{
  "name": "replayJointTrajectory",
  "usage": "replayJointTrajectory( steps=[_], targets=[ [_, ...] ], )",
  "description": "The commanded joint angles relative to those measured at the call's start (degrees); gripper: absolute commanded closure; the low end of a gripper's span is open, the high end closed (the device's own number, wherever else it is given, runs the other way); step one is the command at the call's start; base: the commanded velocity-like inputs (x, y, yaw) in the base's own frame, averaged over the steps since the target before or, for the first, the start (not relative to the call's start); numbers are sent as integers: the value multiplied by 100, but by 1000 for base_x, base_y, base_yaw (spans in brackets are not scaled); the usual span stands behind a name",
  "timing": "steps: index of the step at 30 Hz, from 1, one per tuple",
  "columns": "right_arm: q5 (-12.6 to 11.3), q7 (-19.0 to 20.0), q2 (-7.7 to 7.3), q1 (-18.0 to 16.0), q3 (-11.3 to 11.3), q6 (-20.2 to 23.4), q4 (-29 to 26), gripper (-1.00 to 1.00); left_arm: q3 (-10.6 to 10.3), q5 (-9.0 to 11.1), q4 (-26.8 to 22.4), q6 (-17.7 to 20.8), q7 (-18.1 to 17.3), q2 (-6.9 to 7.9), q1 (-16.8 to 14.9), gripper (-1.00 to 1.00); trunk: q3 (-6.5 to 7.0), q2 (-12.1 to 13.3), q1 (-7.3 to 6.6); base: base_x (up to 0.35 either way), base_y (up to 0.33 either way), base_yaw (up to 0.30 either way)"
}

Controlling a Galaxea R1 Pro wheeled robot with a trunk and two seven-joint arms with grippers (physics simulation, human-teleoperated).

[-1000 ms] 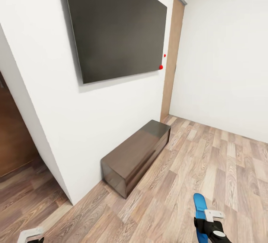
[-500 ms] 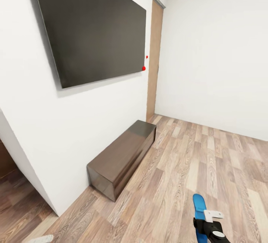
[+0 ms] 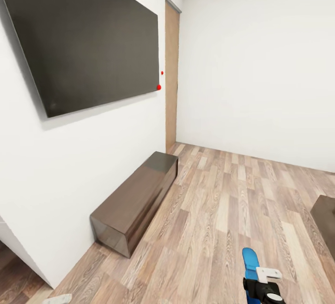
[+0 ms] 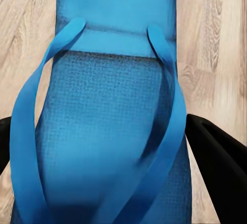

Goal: In the bedroom, move the book from the bed onto either nightstand, and place the two sandals side by side next to the bed.

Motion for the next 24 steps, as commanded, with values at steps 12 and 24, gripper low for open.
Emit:
replayJointTrajectory(
  steps=[12, 24],
  targets=[
    [-19, 0, 29, -6, 12, -34, 75, 100, 20, -1, 4, -19, -33, -6, -1, -100, 210, 479, -264, 0, 0, -234],
    [-1, 0, 114, 2, 37, -51, 308, 100, 10, -7, 4, -19, -39, -9, -1, -100, 425, 960, -528, 0, 0, -150]
  ],
)
